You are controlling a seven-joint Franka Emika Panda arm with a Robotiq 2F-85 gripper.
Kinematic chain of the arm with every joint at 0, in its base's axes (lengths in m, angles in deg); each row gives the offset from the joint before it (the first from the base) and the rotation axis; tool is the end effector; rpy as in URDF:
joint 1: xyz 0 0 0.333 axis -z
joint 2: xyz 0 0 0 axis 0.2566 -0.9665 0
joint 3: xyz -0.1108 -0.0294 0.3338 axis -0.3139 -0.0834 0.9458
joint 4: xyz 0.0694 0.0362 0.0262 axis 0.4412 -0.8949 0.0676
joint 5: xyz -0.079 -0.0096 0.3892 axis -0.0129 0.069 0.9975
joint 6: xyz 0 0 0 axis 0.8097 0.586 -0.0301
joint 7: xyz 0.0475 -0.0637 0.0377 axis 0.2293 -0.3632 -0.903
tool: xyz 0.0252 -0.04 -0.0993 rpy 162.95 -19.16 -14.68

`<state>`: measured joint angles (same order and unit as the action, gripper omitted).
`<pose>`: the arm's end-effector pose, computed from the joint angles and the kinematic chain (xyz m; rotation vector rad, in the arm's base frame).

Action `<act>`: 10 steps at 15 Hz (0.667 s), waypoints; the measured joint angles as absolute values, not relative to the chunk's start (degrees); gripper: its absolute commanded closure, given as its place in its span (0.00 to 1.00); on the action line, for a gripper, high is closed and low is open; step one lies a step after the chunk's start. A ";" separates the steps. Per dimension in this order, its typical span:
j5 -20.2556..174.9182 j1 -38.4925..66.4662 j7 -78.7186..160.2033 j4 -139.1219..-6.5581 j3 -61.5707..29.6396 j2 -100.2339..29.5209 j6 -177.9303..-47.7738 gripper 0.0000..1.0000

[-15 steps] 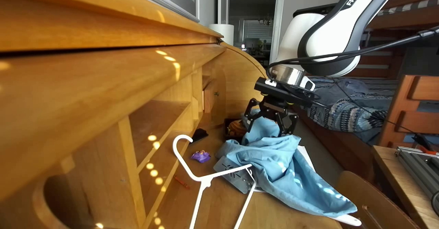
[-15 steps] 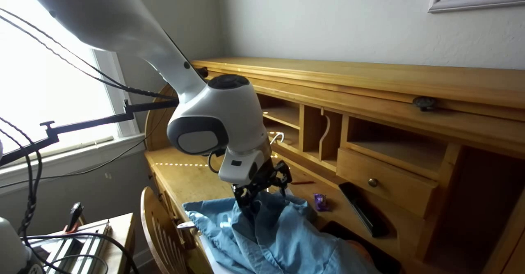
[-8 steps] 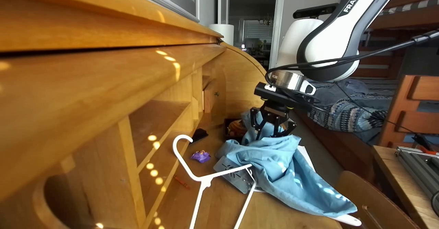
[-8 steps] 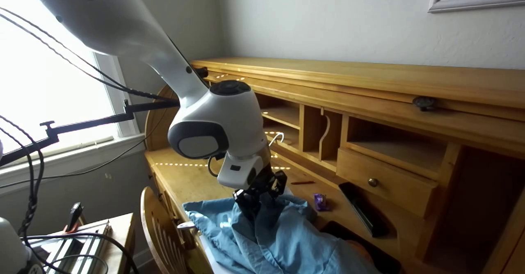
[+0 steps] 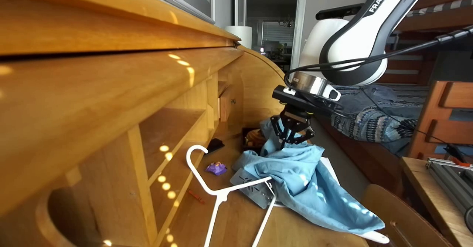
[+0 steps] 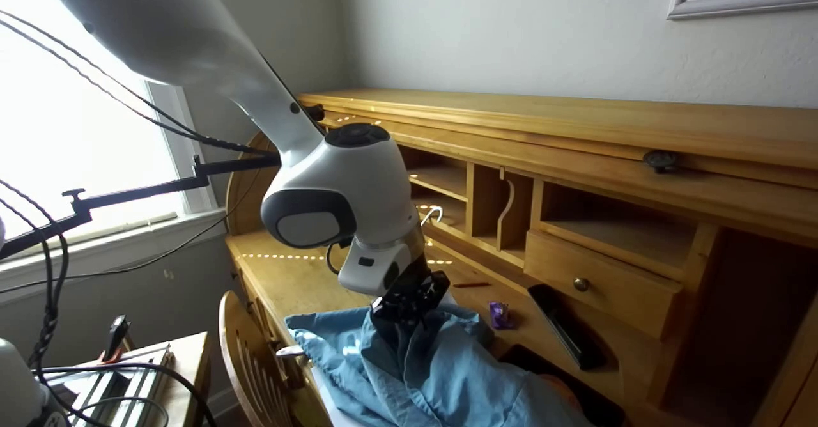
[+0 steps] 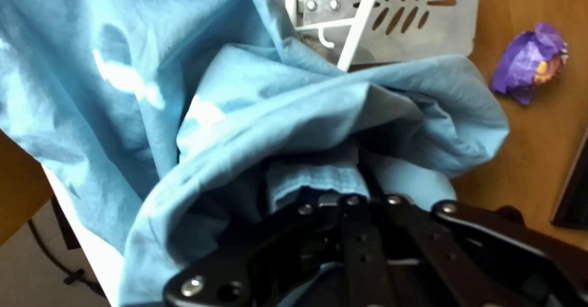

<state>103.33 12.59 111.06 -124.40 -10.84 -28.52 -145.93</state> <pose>0.4947 0.0053 0.2682 -1.9743 2.0978 -0.1447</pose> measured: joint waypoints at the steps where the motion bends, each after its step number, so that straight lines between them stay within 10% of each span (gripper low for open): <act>1: 104.24 12.94 111.49 -124.76 -11.36 -27.78 -147.11 1.00; 10: 106.62 22.01 114.71 -135.57 -18.77 -10.28 -155.41 1.00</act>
